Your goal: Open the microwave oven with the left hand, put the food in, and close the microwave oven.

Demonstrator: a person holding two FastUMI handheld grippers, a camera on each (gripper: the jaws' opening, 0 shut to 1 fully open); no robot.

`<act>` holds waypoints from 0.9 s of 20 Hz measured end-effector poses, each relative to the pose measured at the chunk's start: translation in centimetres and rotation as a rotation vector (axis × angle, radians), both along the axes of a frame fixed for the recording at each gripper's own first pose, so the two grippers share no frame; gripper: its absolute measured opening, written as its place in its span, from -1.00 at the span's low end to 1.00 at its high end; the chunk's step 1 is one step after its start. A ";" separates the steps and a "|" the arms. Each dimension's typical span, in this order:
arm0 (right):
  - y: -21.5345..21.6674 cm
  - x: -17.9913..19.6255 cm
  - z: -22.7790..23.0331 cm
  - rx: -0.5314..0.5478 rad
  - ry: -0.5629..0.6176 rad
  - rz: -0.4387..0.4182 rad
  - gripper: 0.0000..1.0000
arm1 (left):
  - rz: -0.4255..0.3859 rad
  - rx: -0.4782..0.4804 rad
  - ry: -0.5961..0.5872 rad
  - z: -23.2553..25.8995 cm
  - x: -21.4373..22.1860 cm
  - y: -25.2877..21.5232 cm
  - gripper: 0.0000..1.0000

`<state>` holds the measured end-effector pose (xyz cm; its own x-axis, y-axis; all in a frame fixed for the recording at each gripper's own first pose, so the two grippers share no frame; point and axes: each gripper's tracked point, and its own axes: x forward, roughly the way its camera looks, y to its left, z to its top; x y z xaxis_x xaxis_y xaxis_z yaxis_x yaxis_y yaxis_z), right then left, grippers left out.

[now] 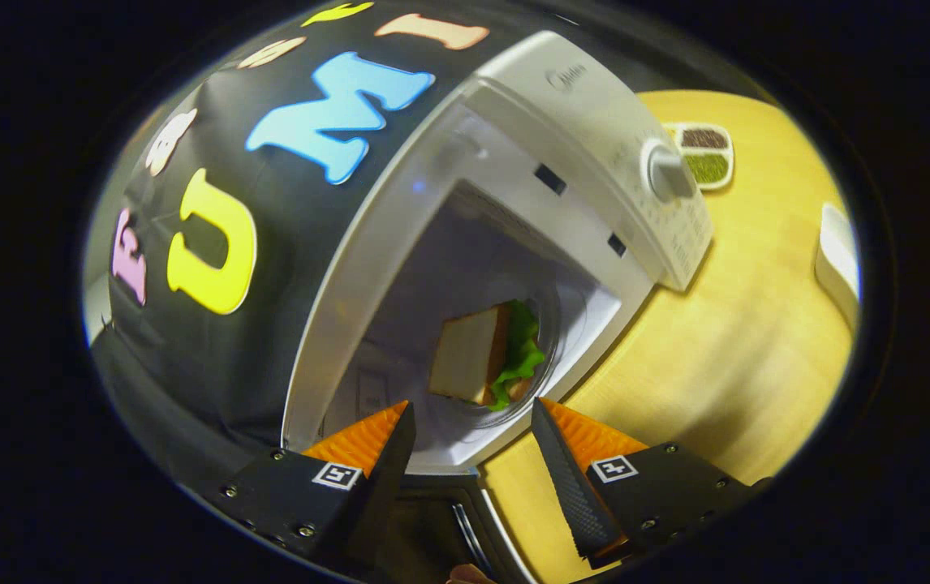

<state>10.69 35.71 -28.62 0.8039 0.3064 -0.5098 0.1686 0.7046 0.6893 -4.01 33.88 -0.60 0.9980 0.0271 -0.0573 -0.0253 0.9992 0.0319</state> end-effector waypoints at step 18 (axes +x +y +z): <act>-15.2 -10.4 25.1 -0.777 -0.609 0.145 0.74 | -0.095 -0.014 0.020 -1.6 1.2 -8.9 0.99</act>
<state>0.31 20.56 -3.48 0.9761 0.1783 -0.1240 -0.1835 0.9825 -0.0316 -2.85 25.00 -2.20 0.9947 -0.0690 -0.0765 0.0705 0.9974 0.0175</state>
